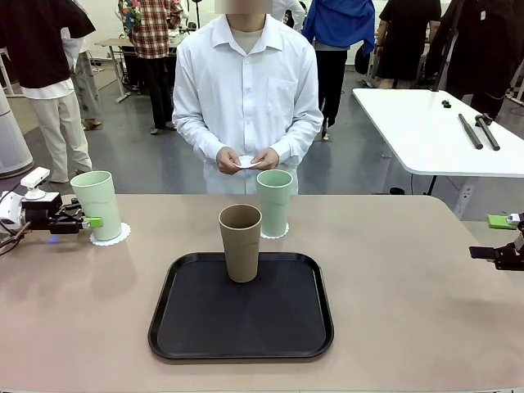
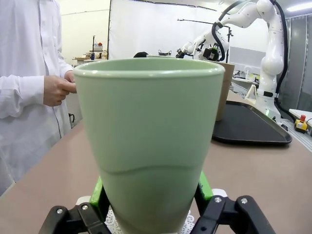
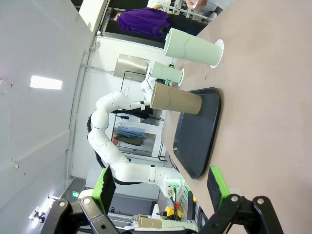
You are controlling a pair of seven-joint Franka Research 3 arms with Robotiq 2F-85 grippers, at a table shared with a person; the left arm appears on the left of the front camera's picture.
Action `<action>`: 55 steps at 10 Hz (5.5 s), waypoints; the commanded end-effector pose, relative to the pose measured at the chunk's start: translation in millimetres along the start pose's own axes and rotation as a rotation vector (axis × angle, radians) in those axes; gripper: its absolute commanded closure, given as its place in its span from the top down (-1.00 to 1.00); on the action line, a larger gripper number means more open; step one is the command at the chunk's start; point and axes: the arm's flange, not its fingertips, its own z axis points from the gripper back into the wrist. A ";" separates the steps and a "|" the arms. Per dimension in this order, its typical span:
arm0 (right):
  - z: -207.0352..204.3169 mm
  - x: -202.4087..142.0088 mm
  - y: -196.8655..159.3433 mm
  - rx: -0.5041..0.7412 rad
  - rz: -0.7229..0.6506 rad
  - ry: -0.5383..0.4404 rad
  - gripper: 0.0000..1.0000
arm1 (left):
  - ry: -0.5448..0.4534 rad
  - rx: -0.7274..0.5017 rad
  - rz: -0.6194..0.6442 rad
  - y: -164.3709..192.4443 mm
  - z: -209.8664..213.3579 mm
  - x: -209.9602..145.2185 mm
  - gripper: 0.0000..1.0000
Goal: Place coasters on the table and set cups on them.
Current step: Take one Reusable plastic cup from the Flat Tray and place it on a coaster set by the human.
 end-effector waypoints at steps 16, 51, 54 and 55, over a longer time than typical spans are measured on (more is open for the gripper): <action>-0.6 -0.5 1.2 0.008 0.002 0.001 1.00 | 0.224 -0.155 -0.019 -4.8 13.1 14.3 1.00; -0.6 -0.5 1.2 0.008 0.002 0.001 1.00 | 1.205 0.432 0.258 -147.2 -17.1 306.8 1.00; -0.6 -0.5 1.2 0.008 0.002 0.001 1.00 | 1.205 0.432 0.258 -147.2 -17.1 306.8 1.00; -0.6 -0.5 1.2 0.008 0.002 0.001 1.00 | 1.205 0.432 0.258 -147.2 -17.1 306.8 1.00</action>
